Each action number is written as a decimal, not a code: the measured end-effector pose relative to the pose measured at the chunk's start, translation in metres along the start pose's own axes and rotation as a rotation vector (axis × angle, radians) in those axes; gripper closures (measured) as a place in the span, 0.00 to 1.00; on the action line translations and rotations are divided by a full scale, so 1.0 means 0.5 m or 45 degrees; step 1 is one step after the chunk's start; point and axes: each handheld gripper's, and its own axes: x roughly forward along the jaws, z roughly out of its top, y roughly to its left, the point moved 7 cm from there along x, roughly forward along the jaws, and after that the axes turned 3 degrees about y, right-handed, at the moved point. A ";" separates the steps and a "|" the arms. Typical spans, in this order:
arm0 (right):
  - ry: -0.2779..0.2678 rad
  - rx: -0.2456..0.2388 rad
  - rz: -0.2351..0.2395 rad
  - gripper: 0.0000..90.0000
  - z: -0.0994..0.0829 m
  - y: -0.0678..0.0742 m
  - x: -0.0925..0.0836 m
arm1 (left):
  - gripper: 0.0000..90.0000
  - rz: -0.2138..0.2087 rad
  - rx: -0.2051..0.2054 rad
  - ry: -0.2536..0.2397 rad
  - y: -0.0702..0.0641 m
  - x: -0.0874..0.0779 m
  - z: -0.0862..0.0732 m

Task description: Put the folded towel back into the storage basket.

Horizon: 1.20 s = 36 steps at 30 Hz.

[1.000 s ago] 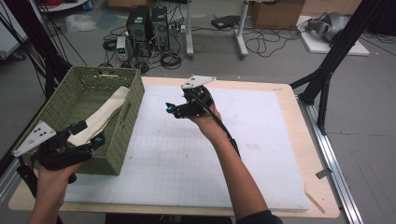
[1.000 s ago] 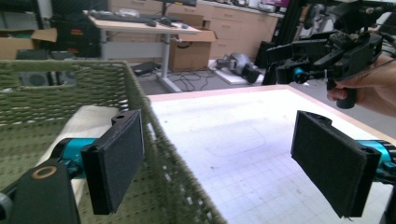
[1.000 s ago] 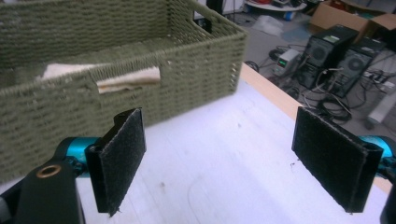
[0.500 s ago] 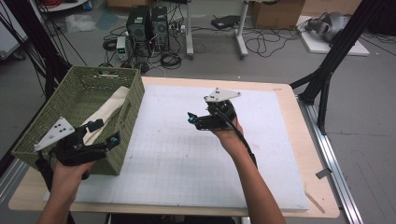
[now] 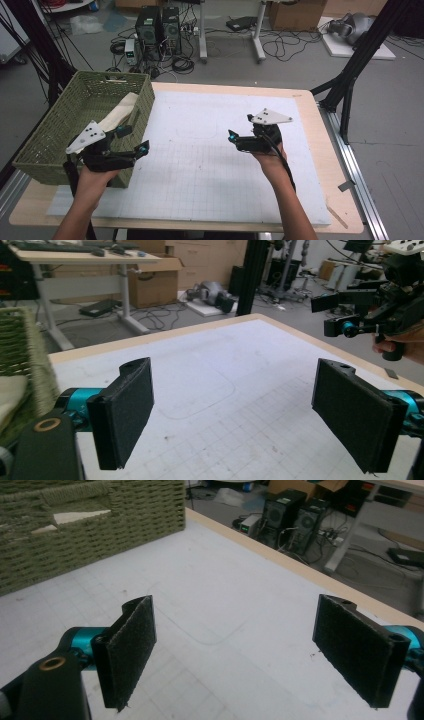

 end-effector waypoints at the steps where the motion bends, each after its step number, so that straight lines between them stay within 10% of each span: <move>1: -0.002 -0.008 -0.019 0.18 -0.006 -0.004 -0.007 | 0.19 -0.012 0.006 -0.002 -0.004 0.005 0.000; 17: 0.008 0.040 -0.176 0.18 -0.124 -0.028 -0.105 | 0.19 -0.221 0.138 0.018 -0.080 0.103 -0.046; 36: 0.035 0.156 -0.233 0.18 -0.254 -0.055 -0.139 | 0.20 -0.261 0.179 0.092 -0.119 0.164 -0.152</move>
